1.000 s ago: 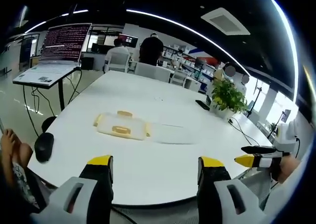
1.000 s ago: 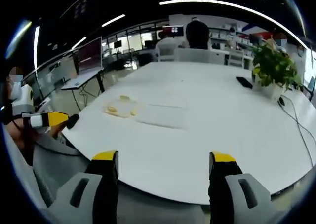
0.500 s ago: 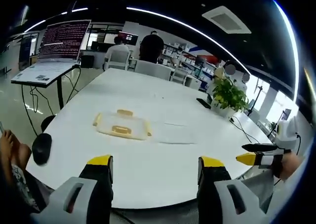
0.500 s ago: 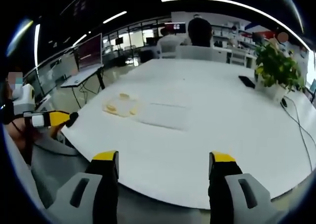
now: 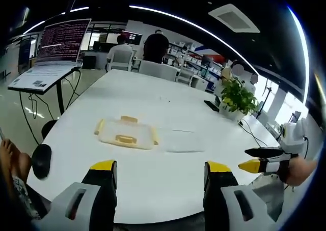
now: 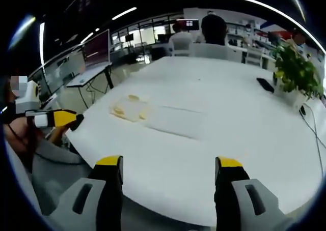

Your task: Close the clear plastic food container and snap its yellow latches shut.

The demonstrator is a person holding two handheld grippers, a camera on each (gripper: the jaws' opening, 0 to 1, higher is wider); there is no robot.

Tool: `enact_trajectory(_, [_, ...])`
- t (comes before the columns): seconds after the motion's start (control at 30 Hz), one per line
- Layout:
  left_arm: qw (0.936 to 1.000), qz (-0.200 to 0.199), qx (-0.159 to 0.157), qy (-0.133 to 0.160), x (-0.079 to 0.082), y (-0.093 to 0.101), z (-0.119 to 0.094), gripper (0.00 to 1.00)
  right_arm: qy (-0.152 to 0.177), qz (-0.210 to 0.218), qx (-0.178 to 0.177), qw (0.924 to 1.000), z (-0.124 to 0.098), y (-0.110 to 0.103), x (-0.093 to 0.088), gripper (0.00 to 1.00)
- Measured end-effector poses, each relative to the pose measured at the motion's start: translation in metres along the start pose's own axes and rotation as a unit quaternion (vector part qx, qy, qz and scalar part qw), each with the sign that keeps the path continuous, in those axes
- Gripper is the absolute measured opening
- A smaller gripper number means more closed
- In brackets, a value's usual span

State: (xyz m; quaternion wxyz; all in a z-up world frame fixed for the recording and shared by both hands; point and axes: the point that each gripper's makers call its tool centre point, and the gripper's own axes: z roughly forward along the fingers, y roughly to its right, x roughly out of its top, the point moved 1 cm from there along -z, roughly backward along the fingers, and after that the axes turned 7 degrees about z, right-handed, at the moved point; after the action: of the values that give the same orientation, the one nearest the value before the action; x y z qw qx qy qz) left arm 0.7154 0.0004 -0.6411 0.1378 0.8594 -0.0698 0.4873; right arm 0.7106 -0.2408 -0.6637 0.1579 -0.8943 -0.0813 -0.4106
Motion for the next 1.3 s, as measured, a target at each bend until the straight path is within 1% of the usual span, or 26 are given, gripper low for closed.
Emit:
enact_trajectory(0.27, [0.9999,0.011,0.003,-0.006,0.004,-0.015,0.013,0.63,-0.007,-0.001,0.013,0.9999,0.018,-0.004,0.011,0.70])
enact_trajectory(0.63, [0.9998,0.017,0.009,-0.008,0.010,-0.034,0.030,0.63,-0.011,-0.019,0.035,0.9991,0.046,-0.016,0.030,0.69])
enact_trajectory(0.97, [0.9994,0.028,0.015,-0.011,0.016,-0.053,0.043,0.63,-0.015,-0.035,0.056,0.9977,0.063,-0.024,0.042,0.67])
enact_trajectory(1.1, [0.9990,0.040,0.012,-0.016,0.019,-0.058,0.049,0.62,-0.014,-0.042,0.065,0.9969,0.070,-0.027,0.049,0.65])
enact_trajectory(1.17, [0.9982,0.054,0.012,-0.021,0.021,-0.061,0.052,0.61,-0.014,-0.044,0.068,0.9966,0.074,-0.029,0.052,0.65])
enact_trajectory(1.3, [0.9976,0.063,0.007,-0.028,0.023,-0.068,0.058,0.61,-0.012,-0.050,0.074,0.9959,0.082,-0.032,0.058,0.65])
